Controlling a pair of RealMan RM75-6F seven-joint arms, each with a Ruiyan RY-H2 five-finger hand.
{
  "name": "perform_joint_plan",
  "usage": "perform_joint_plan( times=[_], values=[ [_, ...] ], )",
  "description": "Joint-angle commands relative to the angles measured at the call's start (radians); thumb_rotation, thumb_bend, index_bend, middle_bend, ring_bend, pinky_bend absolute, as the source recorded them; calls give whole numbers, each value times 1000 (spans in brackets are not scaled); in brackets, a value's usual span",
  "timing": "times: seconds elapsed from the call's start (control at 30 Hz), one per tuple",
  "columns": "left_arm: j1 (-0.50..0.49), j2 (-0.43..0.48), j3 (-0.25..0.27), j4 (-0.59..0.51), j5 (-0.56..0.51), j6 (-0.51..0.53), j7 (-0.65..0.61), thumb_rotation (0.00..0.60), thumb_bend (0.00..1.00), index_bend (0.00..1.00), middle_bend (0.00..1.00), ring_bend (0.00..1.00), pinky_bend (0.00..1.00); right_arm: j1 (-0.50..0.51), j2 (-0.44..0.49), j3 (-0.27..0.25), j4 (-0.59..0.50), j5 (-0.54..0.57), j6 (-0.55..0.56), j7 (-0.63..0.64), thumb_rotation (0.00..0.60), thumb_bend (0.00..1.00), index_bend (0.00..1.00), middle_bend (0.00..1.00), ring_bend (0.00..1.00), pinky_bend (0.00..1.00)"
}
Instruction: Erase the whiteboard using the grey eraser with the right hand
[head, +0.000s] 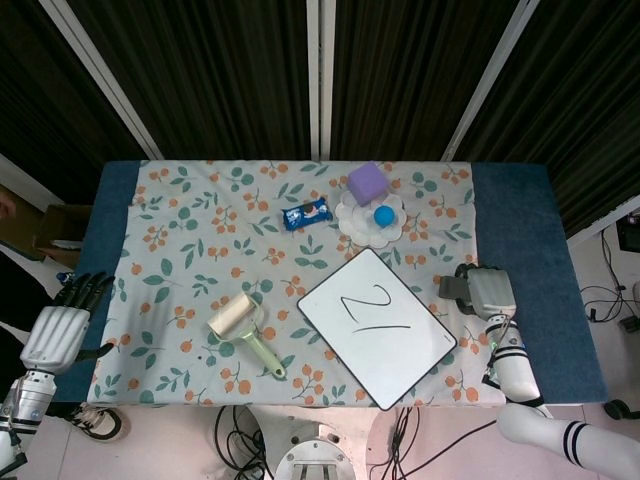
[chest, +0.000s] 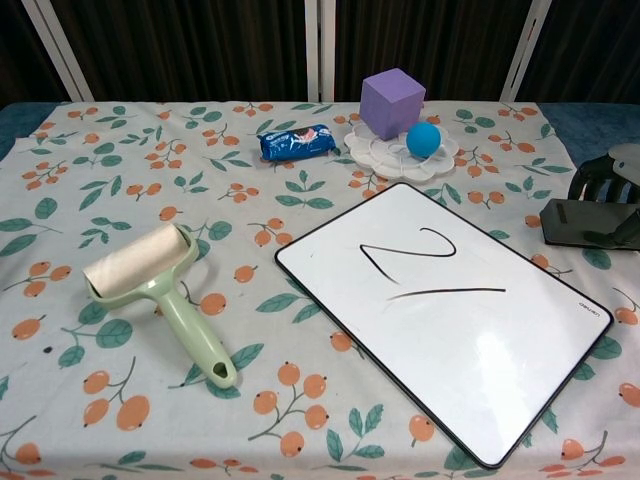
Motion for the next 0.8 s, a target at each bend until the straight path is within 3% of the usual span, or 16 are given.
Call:
perform_joint_plan(
  times=[0.03, 0.37, 0.6, 0.8],
  values=[
    [0, 0, 0, -1, 0, 0, 0, 600, 0, 68, 62, 36, 161, -5, 5, -1, 0, -15, 7, 14, 600, 312, 570, 452, 418, 520],
    [4, 6, -1, -2, -3, 6, -2, 600, 0, 67, 62, 36, 161, -13, 52, 2, -51, -88, 27, 62, 600, 376, 713, 590, 556, 666],
    [4, 17, -11, -19, -12, 13, 5, 600, 0, 67, 62, 36, 161, 14, 182, -3, -296, -238, -18, 136, 600, 378, 750, 626, 591, 700],
    [4, 19, -8, -24, -11, 10, 12, 600, 0, 67, 62, 36, 161, 37, 227, -65, -397, -399, -65, 146, 600, 378, 784, 664, 626, 739]
  ],
)
